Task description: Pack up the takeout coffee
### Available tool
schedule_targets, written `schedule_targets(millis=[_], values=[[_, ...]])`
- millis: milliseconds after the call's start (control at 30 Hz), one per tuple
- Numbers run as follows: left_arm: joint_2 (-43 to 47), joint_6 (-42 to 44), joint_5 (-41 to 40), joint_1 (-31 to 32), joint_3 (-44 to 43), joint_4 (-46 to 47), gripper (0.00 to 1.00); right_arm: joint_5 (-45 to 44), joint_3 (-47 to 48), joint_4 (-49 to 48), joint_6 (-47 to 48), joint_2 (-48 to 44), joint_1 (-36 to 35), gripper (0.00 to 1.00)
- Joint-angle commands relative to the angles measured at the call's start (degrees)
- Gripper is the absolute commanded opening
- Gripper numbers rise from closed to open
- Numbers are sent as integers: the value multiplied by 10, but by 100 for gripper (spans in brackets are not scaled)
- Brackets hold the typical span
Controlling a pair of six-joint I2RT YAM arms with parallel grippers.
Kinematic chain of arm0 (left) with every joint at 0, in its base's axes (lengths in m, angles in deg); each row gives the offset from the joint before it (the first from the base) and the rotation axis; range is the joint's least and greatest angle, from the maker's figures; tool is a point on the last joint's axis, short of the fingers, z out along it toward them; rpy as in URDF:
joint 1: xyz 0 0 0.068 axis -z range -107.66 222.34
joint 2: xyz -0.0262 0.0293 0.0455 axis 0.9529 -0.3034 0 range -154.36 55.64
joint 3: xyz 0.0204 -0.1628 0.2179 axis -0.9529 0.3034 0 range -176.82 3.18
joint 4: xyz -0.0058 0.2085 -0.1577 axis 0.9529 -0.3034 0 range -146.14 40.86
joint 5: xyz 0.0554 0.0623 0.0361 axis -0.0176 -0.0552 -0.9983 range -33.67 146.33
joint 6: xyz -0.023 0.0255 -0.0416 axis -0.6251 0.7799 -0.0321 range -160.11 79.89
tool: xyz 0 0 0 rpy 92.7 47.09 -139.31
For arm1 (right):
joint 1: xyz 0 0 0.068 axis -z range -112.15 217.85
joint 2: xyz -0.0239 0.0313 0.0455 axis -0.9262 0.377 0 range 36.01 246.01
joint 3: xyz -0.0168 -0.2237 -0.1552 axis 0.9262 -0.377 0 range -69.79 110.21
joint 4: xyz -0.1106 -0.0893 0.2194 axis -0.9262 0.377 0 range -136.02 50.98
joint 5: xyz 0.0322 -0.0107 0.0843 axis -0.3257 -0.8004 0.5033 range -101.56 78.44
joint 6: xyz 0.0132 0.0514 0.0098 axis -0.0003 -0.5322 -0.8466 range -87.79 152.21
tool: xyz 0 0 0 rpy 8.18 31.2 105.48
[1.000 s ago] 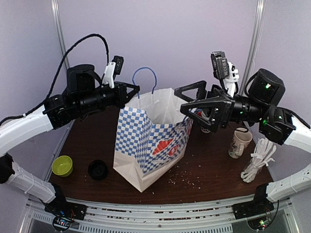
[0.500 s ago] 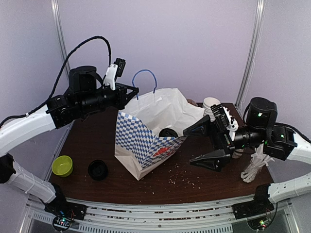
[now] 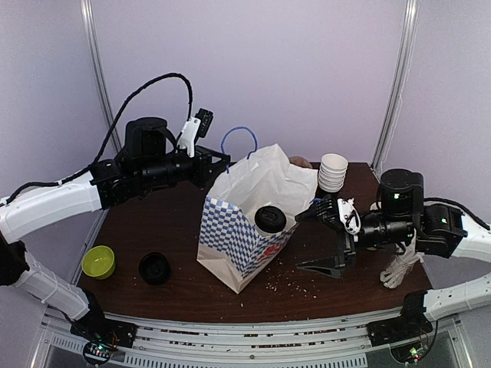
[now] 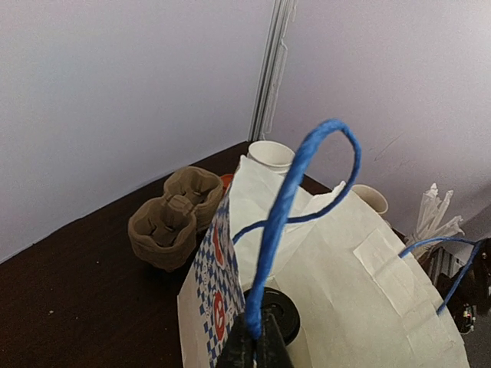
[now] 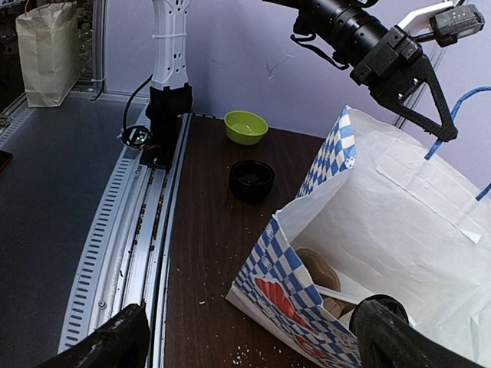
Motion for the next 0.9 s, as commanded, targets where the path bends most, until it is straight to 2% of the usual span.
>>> schedule_targets(millis=[0,133,333,500,867], values=[[2,8,19,-5,14,55,0,-11,-4,8,24,-9,-4,96],[10,7,22,-4,16,60,0,18,-8,-38,-15,-8,-4,97],[22,-17,35,-5,19,74,0,75,-3,-132,-128,-7,2,100],[62,-32,37,-5,29,86,0,127,31,-159,-195,13,6,100],[105,-39,52,-5,-53,30,0,145,71,-329,-323,27,16,100]])
